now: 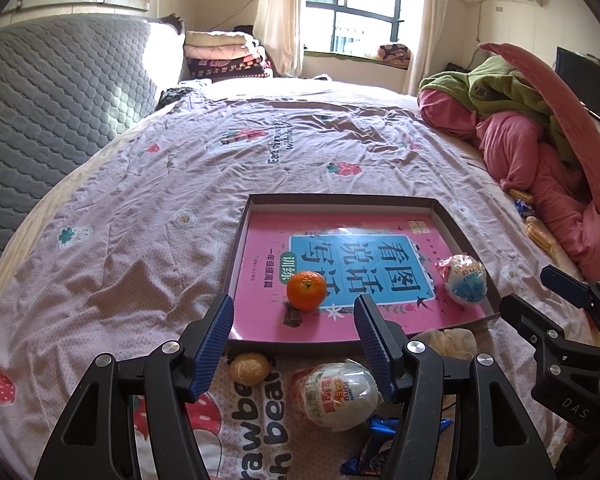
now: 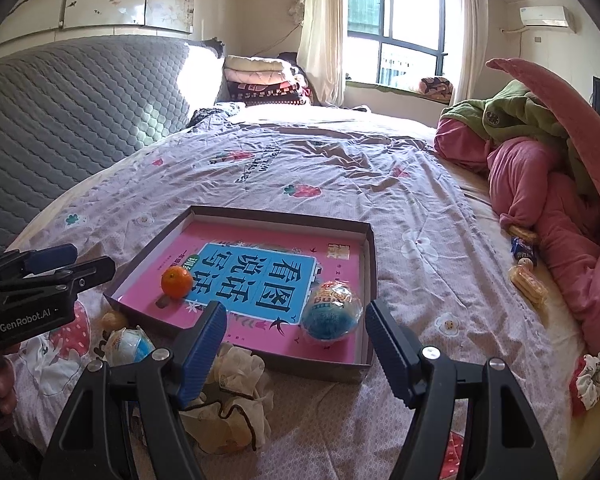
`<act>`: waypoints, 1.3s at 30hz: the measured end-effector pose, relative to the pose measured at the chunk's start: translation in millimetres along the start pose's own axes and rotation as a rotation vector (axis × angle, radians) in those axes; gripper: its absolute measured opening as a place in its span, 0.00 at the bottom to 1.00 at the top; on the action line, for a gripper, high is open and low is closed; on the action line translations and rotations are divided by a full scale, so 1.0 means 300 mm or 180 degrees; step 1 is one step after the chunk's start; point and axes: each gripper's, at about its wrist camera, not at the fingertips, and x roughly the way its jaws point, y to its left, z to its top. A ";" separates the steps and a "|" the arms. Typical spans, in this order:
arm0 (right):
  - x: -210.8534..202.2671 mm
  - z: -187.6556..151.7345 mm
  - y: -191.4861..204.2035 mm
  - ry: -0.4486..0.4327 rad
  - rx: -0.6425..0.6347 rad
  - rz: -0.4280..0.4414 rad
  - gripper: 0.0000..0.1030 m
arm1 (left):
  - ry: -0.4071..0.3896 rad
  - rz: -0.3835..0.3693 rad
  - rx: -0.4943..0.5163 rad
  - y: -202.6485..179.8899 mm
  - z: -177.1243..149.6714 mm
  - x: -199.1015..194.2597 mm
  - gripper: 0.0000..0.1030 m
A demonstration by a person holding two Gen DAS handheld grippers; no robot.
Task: Organize objects
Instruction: 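Withdraw both open tools from the tray back toward the remaining snacks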
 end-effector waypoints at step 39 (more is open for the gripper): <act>-0.040 -0.150 0.061 0.0123 -0.0234 0.0060 0.69 | 0.0211 -0.0079 0.0141 -0.022 -0.199 -0.021 0.62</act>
